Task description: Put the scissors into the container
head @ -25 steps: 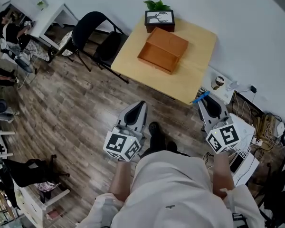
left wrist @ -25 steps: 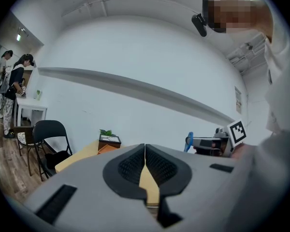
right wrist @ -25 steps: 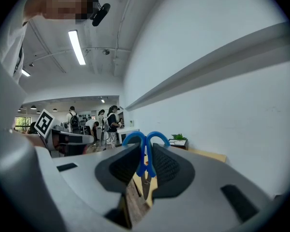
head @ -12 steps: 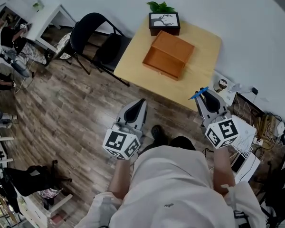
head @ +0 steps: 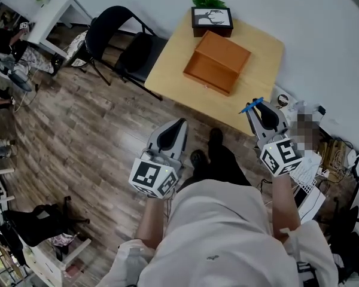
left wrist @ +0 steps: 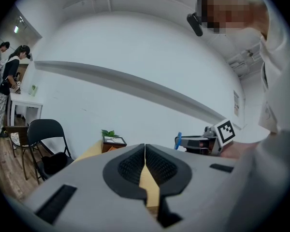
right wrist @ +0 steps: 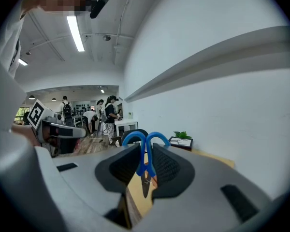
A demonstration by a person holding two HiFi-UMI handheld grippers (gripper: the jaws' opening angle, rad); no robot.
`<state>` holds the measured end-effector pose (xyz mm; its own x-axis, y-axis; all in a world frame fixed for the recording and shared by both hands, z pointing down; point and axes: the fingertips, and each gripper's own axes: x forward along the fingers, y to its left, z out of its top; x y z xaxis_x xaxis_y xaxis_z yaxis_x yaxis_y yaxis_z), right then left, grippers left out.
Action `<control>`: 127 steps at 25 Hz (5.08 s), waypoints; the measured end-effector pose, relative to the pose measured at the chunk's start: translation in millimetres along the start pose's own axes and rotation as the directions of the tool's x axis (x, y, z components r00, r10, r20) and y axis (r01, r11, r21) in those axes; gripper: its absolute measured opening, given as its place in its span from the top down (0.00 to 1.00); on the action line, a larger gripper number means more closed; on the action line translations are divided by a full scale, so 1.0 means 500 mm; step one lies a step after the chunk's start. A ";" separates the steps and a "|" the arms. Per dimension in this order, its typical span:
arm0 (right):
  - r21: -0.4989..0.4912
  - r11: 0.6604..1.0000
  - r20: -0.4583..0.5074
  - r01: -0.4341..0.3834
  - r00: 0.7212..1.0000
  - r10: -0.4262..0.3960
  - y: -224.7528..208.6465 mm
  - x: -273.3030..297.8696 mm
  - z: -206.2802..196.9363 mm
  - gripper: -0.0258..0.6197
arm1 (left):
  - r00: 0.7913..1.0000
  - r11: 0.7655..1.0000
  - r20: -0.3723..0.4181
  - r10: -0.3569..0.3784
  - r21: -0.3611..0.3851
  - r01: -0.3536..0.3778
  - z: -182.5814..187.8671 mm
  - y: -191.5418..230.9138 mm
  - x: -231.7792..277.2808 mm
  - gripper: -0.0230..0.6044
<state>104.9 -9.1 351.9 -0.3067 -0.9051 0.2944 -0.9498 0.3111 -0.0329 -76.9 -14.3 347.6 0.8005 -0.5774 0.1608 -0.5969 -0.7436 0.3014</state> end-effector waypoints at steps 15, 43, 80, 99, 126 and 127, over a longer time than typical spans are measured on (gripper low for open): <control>-0.112 0.991 -0.119 -0.071 0.991 0.058 -0.062 0.218 -0.026 0.84 | 0.995 0.995 -0.013 0.098 -0.029 -0.098 0.015 0.113 0.056 0.95; -0.119 0.943 -0.482 -0.312 0.848 0.220 -0.143 0.547 -0.287 0.84 | 0.968 0.970 -0.134 0.214 -0.086 -0.226 -0.001 0.266 0.275 0.95; -0.088 0.886 -0.601 -0.456 0.733 0.318 -0.088 0.745 -0.441 0.84 | 0.943 0.939 -0.167 0.288 -0.142 -0.312 -0.042 0.334 0.316 0.95; -0.039 0.883 -0.683 -0.467 0.658 0.318 -0.081 0.757 -0.498 0.83 | 0.934 0.929 -0.187 0.303 -0.161 -0.334 -0.053 0.344 0.310 0.95; -0.174 0.918 -0.590 -0.357 0.784 0.193 -0.042 0.661 -0.359 0.86 | 0.969 0.968 -0.129 0.210 -0.110 -0.224 -0.031 0.308 0.172 0.95; -0.177 0.924 -0.577 -0.340 0.796 0.182 -0.038 0.647 -0.347 0.86 | 0.972 0.972 -0.127 0.196 -0.106 -0.210 -0.031 0.303 0.162 0.95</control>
<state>34.4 -257.4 613.3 -0.3817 -0.4971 0.7792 -0.7622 0.6462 0.0389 -101.4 -168.5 420.8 0.6679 -0.6645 0.3352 -0.7426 -0.5655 0.3587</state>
